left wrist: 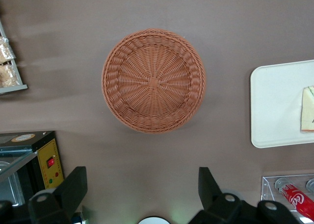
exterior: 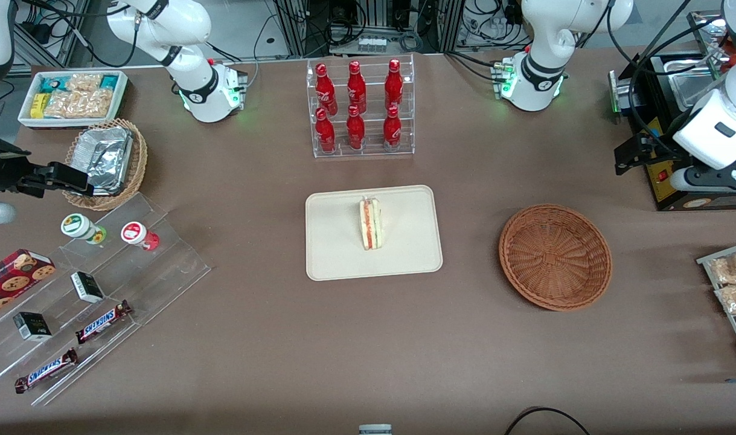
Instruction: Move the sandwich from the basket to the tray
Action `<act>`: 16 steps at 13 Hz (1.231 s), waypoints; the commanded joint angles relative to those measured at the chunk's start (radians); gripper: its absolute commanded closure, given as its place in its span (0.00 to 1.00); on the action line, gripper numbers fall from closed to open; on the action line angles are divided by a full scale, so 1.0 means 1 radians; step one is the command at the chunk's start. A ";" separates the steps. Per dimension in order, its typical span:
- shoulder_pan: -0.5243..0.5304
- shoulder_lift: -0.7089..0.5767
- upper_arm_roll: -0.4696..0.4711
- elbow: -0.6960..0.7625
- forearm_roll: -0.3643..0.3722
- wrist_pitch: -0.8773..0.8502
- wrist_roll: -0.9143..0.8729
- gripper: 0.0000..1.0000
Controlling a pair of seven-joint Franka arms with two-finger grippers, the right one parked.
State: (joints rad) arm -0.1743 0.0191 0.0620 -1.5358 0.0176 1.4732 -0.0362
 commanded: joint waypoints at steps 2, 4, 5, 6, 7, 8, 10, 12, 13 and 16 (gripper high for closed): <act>0.173 0.002 -0.222 -0.003 0.002 0.013 -0.010 0.00; 0.176 0.004 -0.220 0.028 -0.007 0.010 0.005 0.00; 0.173 0.011 -0.220 0.046 -0.004 0.006 -0.001 0.00; 0.173 0.012 -0.214 0.052 -0.005 -0.001 -0.007 0.00; 0.173 0.002 -0.208 0.051 -0.005 -0.013 -0.007 0.00; 0.164 -0.011 -0.176 0.051 -0.010 -0.057 -0.004 0.00; 0.141 -0.028 -0.137 0.048 -0.010 -0.080 -0.002 0.00; 0.141 -0.036 -0.104 0.045 -0.028 -0.085 -0.004 0.00; 0.139 -0.036 -0.087 0.045 -0.037 -0.083 -0.002 0.00; 0.141 -0.034 -0.080 0.043 -0.039 -0.086 -0.002 0.00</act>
